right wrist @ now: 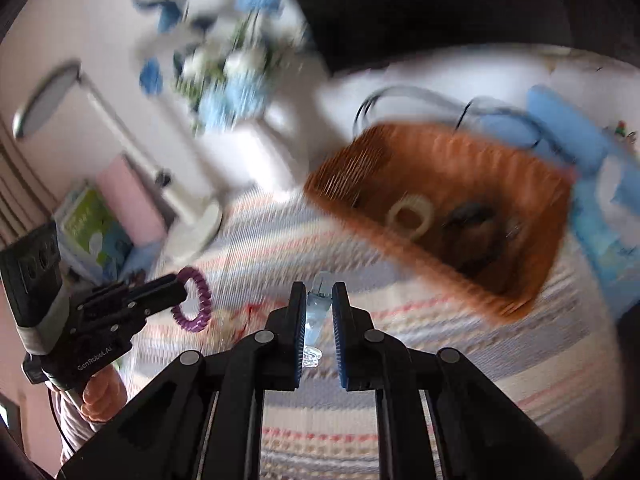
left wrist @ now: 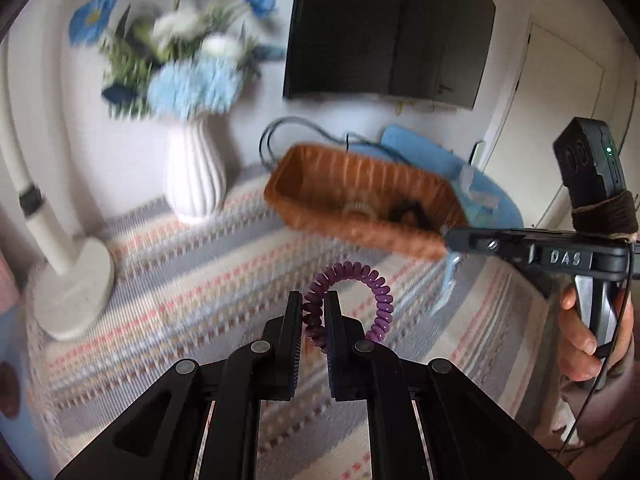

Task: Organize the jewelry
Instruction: 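Carry the purple hair tie and blue clip into the basket and open both grippers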

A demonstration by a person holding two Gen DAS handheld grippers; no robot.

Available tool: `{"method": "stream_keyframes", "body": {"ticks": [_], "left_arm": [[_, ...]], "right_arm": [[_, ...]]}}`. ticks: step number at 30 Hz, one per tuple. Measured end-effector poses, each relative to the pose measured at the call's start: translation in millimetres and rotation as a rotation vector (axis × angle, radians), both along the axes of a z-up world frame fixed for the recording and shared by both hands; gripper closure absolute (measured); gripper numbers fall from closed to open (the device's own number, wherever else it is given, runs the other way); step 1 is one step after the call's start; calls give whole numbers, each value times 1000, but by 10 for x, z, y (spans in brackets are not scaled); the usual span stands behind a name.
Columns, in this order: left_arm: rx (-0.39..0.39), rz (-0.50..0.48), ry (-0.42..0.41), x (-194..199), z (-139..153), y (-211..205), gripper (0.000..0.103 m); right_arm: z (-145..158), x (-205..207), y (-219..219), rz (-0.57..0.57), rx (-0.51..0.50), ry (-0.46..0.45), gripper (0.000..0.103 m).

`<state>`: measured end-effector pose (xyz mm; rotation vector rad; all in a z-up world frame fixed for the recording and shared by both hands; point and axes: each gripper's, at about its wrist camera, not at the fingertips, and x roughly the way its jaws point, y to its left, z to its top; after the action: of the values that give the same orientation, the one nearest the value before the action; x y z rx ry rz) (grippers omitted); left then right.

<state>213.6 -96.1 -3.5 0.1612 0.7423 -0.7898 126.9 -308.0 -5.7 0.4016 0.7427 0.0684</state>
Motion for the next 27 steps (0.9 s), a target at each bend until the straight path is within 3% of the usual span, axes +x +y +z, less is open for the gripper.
{"method": "stream_keyframes", "body": {"ticks": [5, 9, 15, 18, 22, 27], "left_arm": [[-17, 20, -20, 231, 291, -306, 93], [-11, 10, -17, 466, 348, -683, 93], [36, -6, 5, 845, 103, -1348, 93], [76, -23, 22, 966, -104, -1626, 93], [113, -43, 58, 1078, -373, -1877, 93], [143, -63, 78, 1131, -561, -2077, 93]], "right_arm": [[448, -8, -606, -163, -66, -99, 88], [526, 171, -943, -249, -147, -103, 88], [274, 623, -1144, -244, -216, -32, 88], [10, 880, -1147, -244, -329, 63, 88], [-323, 1105, -1199, -186, -344, 137, 88], [-504, 1244, -1201, -146, -347, 182, 89]]}}
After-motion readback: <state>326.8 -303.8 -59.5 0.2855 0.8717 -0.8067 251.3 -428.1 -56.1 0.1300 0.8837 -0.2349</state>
